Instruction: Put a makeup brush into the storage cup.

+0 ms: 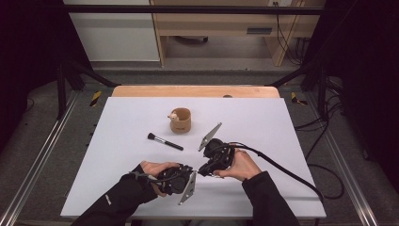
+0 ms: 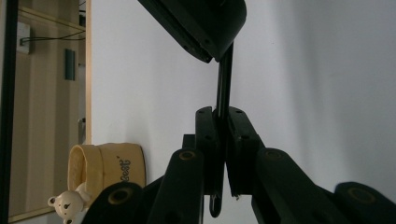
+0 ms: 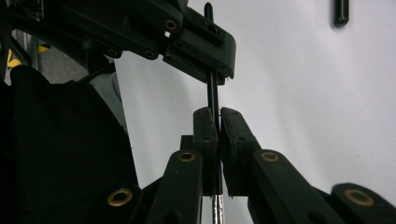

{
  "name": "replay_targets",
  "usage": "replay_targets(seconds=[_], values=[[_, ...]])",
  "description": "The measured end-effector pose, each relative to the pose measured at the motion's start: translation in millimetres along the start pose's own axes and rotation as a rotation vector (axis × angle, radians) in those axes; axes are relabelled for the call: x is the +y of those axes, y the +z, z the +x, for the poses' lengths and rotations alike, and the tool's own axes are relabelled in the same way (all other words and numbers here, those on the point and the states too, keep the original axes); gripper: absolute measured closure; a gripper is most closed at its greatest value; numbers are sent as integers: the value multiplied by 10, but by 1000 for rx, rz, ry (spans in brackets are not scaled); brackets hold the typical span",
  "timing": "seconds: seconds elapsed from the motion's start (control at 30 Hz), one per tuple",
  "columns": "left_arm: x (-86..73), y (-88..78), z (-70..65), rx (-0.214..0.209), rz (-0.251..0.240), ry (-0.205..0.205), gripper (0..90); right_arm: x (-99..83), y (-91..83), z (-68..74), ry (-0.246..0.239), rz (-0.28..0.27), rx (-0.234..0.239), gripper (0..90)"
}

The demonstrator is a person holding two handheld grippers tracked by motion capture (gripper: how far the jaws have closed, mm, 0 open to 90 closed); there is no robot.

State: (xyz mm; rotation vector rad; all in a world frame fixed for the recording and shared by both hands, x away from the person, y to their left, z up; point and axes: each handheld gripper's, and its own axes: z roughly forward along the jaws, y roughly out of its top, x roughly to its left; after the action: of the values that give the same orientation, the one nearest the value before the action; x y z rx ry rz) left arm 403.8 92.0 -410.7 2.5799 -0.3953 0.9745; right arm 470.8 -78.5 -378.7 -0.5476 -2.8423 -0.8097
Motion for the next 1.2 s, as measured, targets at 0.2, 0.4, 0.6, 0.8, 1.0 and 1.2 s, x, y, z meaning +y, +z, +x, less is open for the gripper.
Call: replay_targets(seconds=[0.2, 0.4, 0.6, 0.8, 1.0, 1.2], values=[[2, 3, -8, -1, 2, 6, 847, -3, 5, 6, -1, 0, -8, 849], [-16, -20, 17, 4, 2, -19, 848, -9, -44, 2, -17, -36, -29, 827], [-54, -13, 19, -13, 14, -52, 847, -23, -159, -4, -23, -100, -96, 748], [-110, -17, 27, -27, 13, -107, 847, -44, -269, -15, -21, -200, -195, 643], [-152, -16, 5, -38, 2, -162, 847, -77, -369, -45, 0, -307, -279, 507], [-178, -12, -6, -43, -4, -217, 847, -112, -456, -60, 25, -400, -338, 346]])
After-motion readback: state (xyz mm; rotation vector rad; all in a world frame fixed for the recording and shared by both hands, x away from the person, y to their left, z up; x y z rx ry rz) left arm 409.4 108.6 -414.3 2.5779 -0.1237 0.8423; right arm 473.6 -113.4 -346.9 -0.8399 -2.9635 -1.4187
